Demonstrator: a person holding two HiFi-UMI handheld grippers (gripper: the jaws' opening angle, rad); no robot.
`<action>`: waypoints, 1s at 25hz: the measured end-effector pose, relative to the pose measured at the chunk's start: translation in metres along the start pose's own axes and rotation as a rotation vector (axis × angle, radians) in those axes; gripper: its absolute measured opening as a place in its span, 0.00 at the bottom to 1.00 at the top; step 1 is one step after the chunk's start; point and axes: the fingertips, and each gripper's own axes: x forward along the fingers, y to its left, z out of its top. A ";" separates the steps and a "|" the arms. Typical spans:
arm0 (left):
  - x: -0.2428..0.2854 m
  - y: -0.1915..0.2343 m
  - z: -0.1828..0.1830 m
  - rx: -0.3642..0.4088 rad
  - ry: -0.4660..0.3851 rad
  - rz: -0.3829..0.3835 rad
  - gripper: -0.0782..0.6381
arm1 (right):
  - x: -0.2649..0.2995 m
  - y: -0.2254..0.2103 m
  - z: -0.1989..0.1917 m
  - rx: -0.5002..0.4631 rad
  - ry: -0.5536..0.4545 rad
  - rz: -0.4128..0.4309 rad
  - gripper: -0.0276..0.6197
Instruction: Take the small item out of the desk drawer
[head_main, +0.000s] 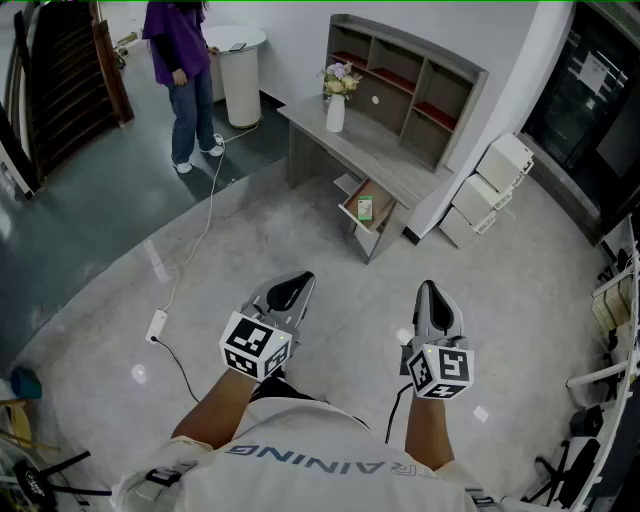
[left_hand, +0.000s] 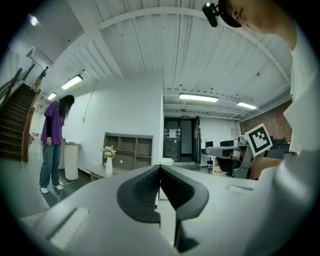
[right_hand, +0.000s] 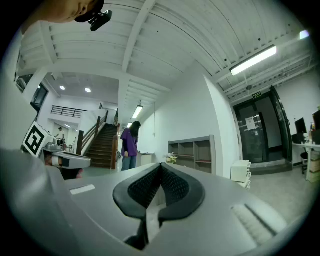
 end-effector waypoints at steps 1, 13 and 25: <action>0.001 0.000 0.000 0.000 0.002 -0.001 0.11 | 0.001 0.000 0.000 0.000 0.002 0.000 0.07; 0.016 0.000 -0.007 -0.011 0.023 -0.019 0.11 | 0.006 -0.010 -0.010 0.009 0.022 -0.012 0.07; 0.039 0.025 -0.010 -0.030 0.040 -0.031 0.11 | 0.040 -0.012 -0.008 0.031 -0.007 -0.010 0.07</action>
